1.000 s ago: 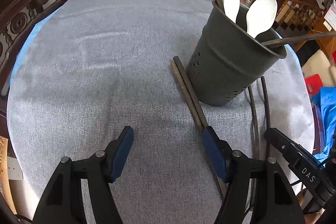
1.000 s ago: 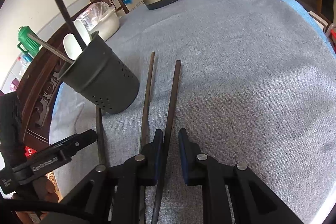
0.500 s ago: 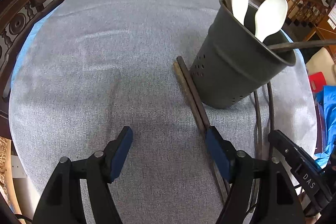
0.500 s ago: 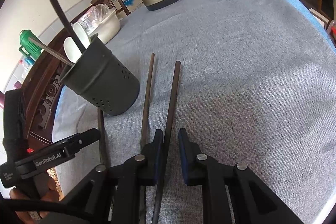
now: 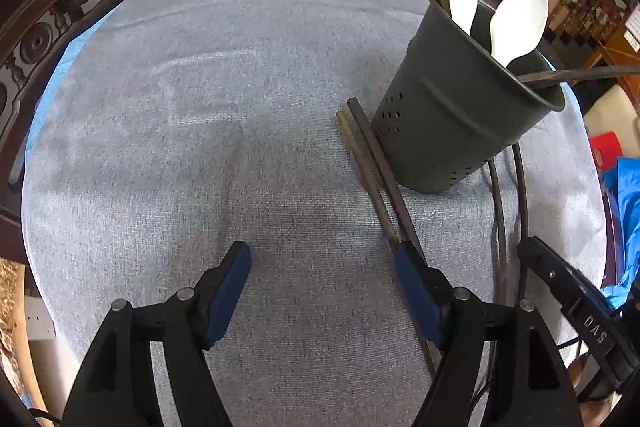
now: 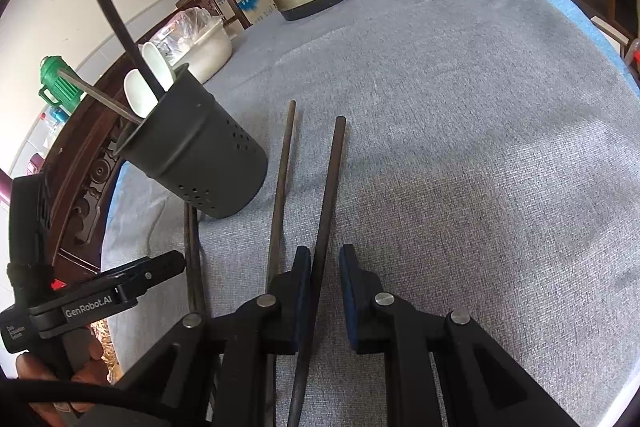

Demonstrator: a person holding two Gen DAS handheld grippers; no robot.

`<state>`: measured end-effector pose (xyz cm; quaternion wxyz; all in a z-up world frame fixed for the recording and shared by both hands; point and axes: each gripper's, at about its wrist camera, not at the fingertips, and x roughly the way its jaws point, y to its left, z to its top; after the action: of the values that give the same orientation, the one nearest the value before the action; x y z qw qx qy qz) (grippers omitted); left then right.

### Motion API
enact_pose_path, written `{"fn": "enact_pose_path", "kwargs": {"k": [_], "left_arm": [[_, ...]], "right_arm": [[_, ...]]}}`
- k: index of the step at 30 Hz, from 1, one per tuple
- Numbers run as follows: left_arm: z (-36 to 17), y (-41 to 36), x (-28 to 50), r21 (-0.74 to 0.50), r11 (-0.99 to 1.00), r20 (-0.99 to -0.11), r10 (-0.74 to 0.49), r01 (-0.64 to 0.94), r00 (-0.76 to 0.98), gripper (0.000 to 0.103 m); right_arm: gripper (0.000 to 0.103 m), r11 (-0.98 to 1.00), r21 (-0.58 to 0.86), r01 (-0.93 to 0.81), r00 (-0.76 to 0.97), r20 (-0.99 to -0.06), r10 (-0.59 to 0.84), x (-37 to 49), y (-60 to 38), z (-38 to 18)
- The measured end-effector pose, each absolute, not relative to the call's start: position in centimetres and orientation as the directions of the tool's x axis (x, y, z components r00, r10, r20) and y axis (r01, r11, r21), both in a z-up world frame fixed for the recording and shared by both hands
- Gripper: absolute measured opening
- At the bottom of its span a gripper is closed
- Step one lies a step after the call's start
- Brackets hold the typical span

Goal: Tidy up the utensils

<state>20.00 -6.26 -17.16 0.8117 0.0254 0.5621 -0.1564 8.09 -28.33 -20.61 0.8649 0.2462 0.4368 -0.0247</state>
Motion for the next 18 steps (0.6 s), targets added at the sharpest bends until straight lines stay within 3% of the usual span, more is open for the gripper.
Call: {"fn": "enact_pose_path", "kwargs": {"k": [14,18], "left_arm": [[-17.8,-5.4,18.6,-0.086,0.958,-0.933,-0.174,0.275,0.314,0.076],[-17.4,-5.2,18.0,-0.142,0.957,-0.930,-0.218,0.255,0.298,0.076]], "right_arm": [[0.017,0.877,0.409,0.253,0.622,-0.763,0.177,8.0,-28.3,-20.7],[0.017,0.876,0.412,0.250,0.626,-0.759,0.179,7.9,-28.3,-20.7]]}}
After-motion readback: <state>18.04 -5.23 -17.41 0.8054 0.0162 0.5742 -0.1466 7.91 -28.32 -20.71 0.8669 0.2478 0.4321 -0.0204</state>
